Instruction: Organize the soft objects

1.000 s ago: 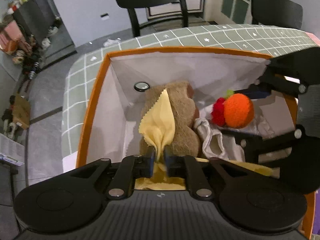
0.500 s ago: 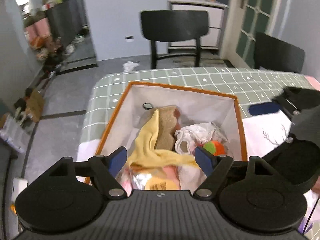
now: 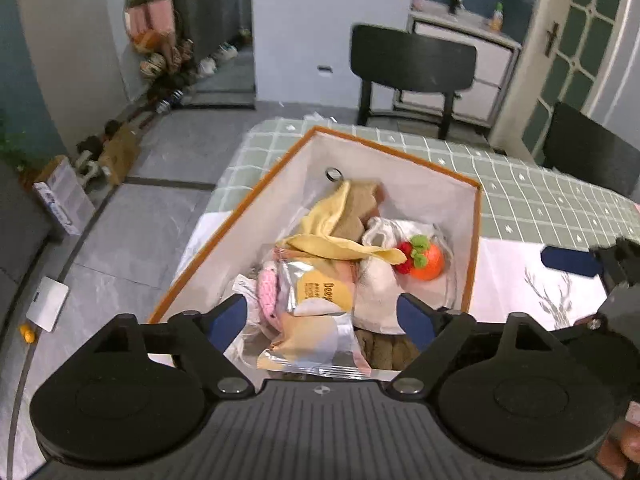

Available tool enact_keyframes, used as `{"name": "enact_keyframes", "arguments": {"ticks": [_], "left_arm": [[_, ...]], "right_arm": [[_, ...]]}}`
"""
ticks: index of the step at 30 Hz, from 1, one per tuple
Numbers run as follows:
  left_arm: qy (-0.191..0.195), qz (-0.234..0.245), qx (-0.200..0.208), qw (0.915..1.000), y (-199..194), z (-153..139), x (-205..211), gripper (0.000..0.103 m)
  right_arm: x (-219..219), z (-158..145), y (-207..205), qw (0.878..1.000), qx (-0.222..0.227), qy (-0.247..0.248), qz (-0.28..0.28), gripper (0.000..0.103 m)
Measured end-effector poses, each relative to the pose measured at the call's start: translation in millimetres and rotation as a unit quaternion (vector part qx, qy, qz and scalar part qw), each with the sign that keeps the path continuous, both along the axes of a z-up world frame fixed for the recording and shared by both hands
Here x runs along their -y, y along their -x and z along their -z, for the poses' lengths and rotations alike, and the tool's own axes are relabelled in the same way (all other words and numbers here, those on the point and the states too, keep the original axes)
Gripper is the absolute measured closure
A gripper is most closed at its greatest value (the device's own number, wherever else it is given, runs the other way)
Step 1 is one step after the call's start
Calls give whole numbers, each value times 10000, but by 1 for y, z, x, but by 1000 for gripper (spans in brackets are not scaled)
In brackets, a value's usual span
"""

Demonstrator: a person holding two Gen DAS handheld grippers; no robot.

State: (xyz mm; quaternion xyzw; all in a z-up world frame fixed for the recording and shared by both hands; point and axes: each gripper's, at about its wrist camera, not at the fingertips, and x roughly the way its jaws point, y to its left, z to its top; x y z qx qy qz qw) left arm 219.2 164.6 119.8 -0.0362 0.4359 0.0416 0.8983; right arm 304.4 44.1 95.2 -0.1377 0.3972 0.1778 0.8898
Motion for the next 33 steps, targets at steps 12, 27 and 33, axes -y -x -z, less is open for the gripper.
{"name": "enact_keyframes", "arguments": {"ticks": [12,27,33], "left_arm": [[-277,-712,136,9970,25,24,-2,4],[-197,-813,220,9963,42,30,20,4],[-251,-872,189,9957,46,28,22,4]], "right_arm": [[36,25,-5,9986,-100,-359,376,3],[49,9,12,9983,34,-507,280,3],[51,6,17,9982,35,-547,240,3]]}}
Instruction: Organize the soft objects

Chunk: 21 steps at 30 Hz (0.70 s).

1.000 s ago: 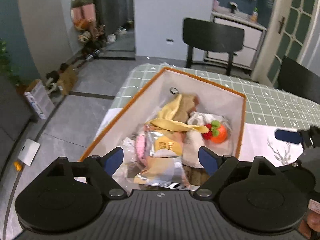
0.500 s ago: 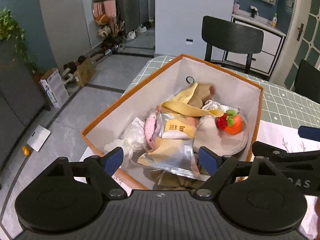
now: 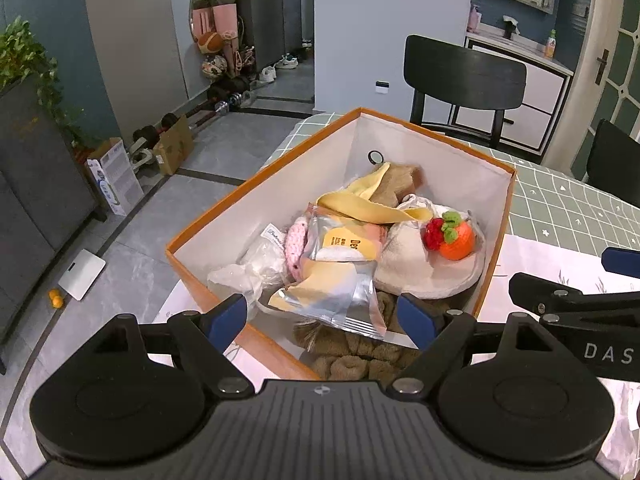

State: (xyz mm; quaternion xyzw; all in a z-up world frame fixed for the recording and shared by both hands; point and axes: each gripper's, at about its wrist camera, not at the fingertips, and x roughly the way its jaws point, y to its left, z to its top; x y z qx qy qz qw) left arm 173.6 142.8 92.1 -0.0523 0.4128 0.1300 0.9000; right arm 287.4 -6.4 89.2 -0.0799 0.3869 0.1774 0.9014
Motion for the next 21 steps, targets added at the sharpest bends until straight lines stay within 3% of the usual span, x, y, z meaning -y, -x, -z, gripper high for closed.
{"name": "enact_keyframes", "arguments": {"ticks": [21], "left_arm": [[-240,-43,40,9997,6,-6,14,4]], "right_arm": [[11,-11,8,9999,69,-126,-93,3]]}}
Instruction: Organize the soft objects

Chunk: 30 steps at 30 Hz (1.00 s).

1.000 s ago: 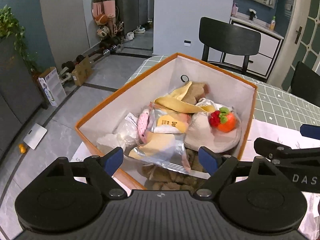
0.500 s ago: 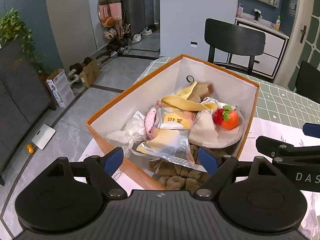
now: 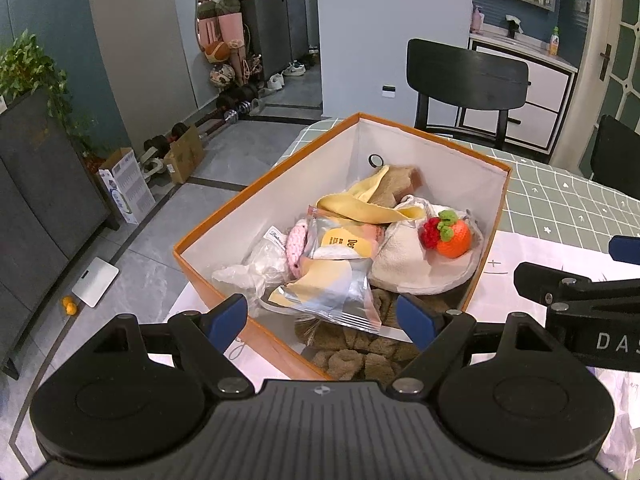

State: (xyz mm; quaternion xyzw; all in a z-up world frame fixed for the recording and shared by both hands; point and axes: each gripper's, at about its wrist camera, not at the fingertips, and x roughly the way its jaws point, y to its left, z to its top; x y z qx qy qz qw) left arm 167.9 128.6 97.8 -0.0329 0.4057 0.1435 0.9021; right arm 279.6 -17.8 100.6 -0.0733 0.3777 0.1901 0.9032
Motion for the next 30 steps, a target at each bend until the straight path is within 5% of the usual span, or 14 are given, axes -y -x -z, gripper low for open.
{"name": "enact_keyframes", "arguments": {"ticks": [30], "left_arm": [[-21,-19,-64,10000,0,5,5,6]], "right_arm": [[1,-1,2,9998,94,186,6,3]]}}
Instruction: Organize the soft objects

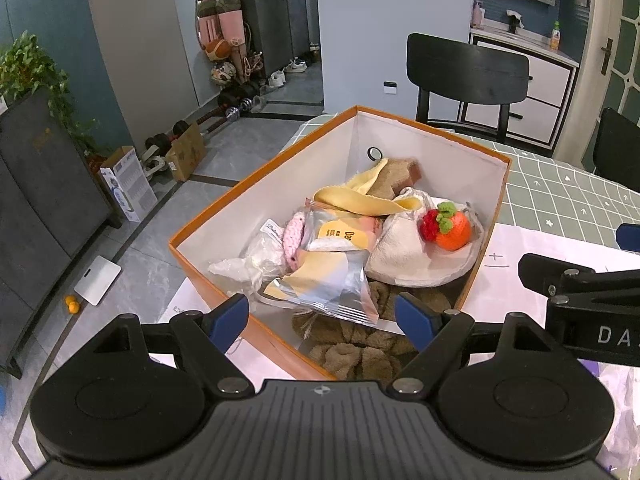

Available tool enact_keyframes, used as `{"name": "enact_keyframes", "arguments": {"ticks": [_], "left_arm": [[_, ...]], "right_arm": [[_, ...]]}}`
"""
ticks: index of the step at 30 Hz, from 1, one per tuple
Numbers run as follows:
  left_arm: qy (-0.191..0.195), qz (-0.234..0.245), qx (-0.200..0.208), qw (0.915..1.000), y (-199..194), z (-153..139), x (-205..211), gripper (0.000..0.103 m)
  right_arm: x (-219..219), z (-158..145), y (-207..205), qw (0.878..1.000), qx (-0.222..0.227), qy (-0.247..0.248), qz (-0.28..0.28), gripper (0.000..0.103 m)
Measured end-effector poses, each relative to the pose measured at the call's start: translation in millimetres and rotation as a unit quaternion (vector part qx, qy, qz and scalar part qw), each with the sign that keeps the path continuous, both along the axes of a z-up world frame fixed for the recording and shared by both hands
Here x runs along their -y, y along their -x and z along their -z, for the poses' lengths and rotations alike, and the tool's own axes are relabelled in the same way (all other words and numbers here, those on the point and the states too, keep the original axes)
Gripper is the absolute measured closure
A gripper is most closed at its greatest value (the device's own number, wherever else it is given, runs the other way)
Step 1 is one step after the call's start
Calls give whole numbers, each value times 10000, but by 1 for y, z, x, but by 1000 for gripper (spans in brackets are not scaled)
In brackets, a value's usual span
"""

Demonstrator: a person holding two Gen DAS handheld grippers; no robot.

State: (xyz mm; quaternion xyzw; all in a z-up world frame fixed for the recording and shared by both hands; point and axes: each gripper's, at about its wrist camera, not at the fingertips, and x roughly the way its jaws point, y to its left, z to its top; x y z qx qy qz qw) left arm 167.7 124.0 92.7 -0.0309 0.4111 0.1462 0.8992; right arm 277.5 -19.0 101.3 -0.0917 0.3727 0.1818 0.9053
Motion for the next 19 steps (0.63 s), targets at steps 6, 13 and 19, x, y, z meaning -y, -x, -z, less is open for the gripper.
{"name": "enact_keyframes", "arguments": {"ticks": [6,13,19], "left_arm": [[113,17,-16,9999,0,2,-3,6],[291,31,-54,9996,1,2,-6,6],[68,116,162,9998,6,-2,-1,6]], "right_arm": [[0,0,0,10000,8,-27,7,3],[1,-2,1,10000,-2,-43,-36,3],[3,-4,2,9999,11,-93,-54,3]]}}
